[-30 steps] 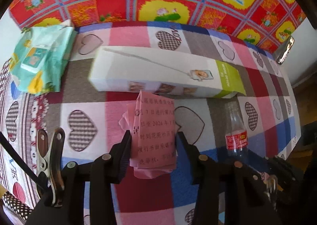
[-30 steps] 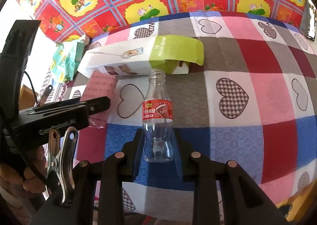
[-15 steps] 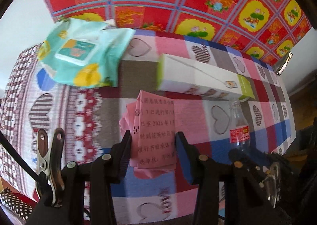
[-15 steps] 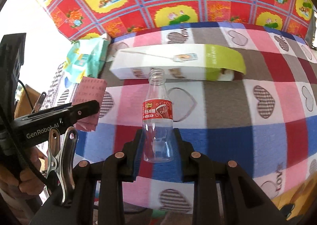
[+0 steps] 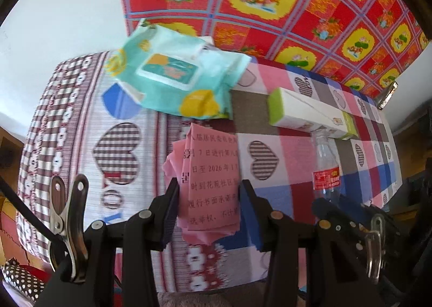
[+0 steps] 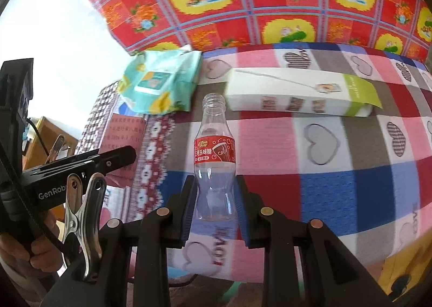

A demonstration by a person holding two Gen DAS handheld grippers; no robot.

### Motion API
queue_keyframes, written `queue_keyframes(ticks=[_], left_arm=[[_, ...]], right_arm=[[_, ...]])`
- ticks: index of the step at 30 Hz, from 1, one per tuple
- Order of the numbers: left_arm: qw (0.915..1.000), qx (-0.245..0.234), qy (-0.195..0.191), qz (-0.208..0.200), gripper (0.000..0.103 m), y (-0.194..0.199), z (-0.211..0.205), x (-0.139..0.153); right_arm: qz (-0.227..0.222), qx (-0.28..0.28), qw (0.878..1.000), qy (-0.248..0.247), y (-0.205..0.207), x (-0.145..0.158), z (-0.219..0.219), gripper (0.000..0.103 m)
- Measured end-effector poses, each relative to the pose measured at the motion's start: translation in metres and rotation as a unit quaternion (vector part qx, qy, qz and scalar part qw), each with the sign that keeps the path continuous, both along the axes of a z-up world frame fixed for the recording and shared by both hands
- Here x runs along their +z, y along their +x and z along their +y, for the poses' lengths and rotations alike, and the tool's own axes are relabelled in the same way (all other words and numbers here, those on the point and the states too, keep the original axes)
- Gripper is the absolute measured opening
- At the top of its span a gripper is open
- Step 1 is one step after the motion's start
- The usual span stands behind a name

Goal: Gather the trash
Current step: 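Lift the pink paper and the bottle off the bed, then carry the pink paper and the bottle toward the red bucket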

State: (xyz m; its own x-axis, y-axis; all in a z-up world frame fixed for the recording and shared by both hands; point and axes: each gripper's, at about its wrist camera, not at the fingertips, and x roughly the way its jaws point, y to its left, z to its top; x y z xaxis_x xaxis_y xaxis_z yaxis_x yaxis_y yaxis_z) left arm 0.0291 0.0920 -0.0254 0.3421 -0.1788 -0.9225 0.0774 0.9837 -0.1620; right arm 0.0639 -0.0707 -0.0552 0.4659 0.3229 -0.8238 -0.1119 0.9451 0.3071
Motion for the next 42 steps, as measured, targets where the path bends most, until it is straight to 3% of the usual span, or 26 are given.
queue_keyframes(ticks=[18,36,42], left_arm=[[0.9997,0.021,-0.001,-0.011,0.046,-0.004,0.075,0.016],[0.9956,0.091,0.012,-0.016,0.046,-0.008,0.085,0.018],[0.9933,0.115,-0.002,-0.007,0.046,-0.008,0.096,0.014]], right_arm=[[-0.013,0.021,1.0,0.01,0.004,0.018,0.082,0.029],[-0.018,0.098,0.995,0.019,0.026,0.017,0.094,0.029],[-0.017,0.117,0.993,0.015,0.031,0.014,0.103,0.029]])
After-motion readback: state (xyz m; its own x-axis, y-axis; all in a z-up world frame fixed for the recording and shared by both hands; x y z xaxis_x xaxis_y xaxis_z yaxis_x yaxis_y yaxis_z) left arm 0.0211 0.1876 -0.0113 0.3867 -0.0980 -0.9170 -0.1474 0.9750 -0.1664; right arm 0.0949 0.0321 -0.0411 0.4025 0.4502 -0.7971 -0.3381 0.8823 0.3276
